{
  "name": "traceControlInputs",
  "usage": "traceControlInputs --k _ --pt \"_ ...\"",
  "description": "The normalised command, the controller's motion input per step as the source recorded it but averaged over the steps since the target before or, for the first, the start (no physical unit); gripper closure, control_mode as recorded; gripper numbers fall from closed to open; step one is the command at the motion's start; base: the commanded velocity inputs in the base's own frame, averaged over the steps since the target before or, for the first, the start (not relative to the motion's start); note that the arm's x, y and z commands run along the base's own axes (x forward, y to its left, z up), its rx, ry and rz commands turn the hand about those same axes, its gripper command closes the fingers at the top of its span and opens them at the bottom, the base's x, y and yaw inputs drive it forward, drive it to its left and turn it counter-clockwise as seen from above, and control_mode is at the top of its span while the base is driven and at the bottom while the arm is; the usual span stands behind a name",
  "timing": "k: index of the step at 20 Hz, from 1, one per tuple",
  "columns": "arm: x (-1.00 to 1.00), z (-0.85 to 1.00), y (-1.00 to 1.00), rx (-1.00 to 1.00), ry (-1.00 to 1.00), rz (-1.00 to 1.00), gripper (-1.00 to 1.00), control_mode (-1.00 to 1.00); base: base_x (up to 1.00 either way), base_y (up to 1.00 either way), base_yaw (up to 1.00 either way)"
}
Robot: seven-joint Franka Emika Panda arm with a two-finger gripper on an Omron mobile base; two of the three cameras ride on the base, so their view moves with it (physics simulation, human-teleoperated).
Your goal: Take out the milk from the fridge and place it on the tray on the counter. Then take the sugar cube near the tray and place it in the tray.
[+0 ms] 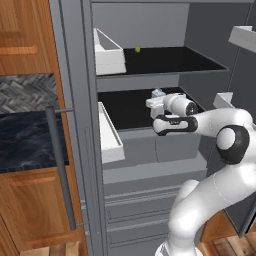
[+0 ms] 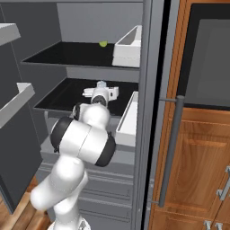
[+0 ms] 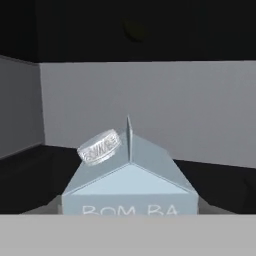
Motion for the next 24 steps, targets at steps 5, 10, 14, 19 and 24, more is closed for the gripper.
traceControlInputs --k 5,10,14,19,24 --pt "-1.0 0.0 0.08 0.0 -0.05 -0.09 1.0 -1.0 0.0 0.0 0.0" --pt "-1.0 0.01 0.47 0.0 -0.01 -0.04 1.0 -1.0 0.0 0.0 0.0" --pt "-1.0 0.32 0.34 0.0 0.0 -0.11 1.0 -1.0 0.0 0.0 0.0" --pt "-1.0 0.99 0.0 0.0 0.0 -0.09 1.0 -1.0 0.0 0.0 0.0" --pt "-0.92 0.91 0.0 0.0 0.11 -0.1 1.0 -1.0 0.0 0.0 0.0"
